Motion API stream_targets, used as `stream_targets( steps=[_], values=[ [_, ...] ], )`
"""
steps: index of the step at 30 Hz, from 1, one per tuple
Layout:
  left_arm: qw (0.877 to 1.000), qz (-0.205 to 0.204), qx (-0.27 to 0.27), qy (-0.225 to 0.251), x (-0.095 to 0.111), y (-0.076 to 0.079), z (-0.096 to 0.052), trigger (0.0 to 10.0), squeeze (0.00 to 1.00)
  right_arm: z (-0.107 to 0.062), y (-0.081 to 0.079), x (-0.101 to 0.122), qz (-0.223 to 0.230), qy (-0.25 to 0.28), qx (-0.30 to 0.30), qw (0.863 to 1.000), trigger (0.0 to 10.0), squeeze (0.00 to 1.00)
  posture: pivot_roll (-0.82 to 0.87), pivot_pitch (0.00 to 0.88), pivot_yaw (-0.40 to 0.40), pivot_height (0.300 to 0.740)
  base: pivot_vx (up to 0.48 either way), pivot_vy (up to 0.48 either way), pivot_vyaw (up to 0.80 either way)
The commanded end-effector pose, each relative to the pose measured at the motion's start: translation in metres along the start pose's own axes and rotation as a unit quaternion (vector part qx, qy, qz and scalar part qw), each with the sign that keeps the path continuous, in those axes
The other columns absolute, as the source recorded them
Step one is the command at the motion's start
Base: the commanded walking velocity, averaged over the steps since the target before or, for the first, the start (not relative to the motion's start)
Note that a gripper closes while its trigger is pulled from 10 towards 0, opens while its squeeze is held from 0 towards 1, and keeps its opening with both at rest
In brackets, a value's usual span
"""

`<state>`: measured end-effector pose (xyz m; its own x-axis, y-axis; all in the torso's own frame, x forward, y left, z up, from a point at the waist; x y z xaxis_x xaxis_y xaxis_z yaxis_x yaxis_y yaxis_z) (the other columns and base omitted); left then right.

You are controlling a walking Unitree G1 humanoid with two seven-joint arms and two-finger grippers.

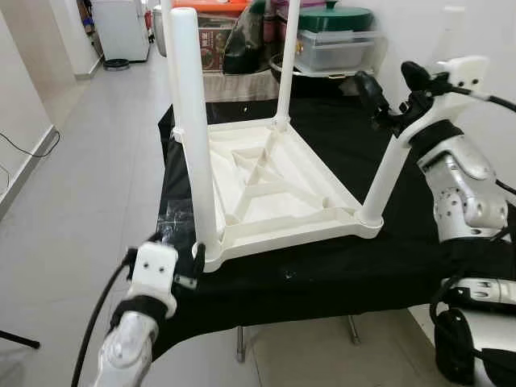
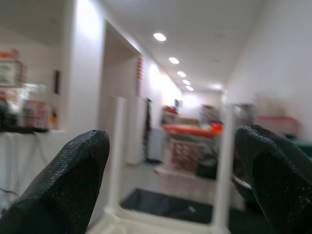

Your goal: Building children table

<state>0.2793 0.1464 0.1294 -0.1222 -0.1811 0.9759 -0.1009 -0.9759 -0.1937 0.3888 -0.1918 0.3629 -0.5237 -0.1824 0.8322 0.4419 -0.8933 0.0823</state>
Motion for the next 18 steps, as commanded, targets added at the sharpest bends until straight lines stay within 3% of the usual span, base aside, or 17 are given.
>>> stream_targets(
  steps=[1,2,3,4,5,10,14,18],
  values=[
    [1.0,0.001,-0.005,-0.002,0.0,0.005,-0.002,10.0,0.0,-0.001,0.002,0.012,0.002,0.024,0.002,1.0,10.0,1.0,0.15,0.0,-0.052,0.74,0.0,0.0,0.0],
    [1.0,0.001,-0.006,-0.005,-0.002,0.006,-0.003,10.0,0.0,-0.001,0.009,0.017,-0.003,0.034,-0.014,0.999,10.0,0.92,0.15,0.0,-0.052,0.74,0.0,0.0,0.0],
    [1.0,0.001,-0.006,-0.008,-0.004,0.007,-0.005,10.0,0.0,-0.002,0.015,0.023,-0.008,0.044,-0.029,0.999,10.0,0.58,0.15,0.0,-0.051,0.74,0.0,0.0,0.0],
    [1.0,0.001,-0.006,-0.008,-0.004,0.007,-0.005,10.0,0.0,-0.002,0.015,0.023,-0.008,0.044,-0.029,0.999,10.0,0.58,0.15,0.0,-0.051,0.74,0.0,0.0,0.0],
    [1.0,0.001,-0.005,-0.01,-0.004,0.007,-0.006,10.0,0.0,-0.003,0.028,0.032,-0.022,0.057,-0.057,0.997,10.0,0.0,0.16,0.0,-0.053,0.74,0.0,0.0,0.0],
    [1.0,0.001,-0.003,-0.009,-0.003,0.006,-0.006,10.0,0.0,-0.007,0.049,0.047,-0.056,0.07,-0.104,0.991,10.0,0.0,0.15,0.0,-0.054,0.74,0.0,0.0,0.0],
    [1.0,0.001,-0.003,-0.008,-0.001,0.006,-0.006,10.0,0.0,-0.01,0.056,0.05,-0.061,0.072,-0.116,0.989,10.0,0.0,0.15,0.0,-0.056,0.74,0.0,0.0,0.0],
    [1.0,0.001,-0.002,-0.005,0.0,0.006,-0.005,10.0,0.0,-0.013,0.063,0.042,-0.066,0.049,-0.134,0.988,10.0,0.0,0.15,0.0,-0.058,0.74,0.0,0.0,0.0]
  ],
)
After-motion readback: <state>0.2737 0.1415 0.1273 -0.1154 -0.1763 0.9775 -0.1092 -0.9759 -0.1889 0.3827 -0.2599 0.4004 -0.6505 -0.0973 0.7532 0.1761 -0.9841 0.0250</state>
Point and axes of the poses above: a point about 5 cm out from each wrist's last joint towards the gripper, its own z axis pointing out of the wrist towards the gripper, its own x axis along the axis of the wrist's last joint, y = z × x, the point moved 5 cm from there along z, pointing out of the wrist towards the gripper, and after that the axes turned 2 degrees about z, right-handed, at the moved point
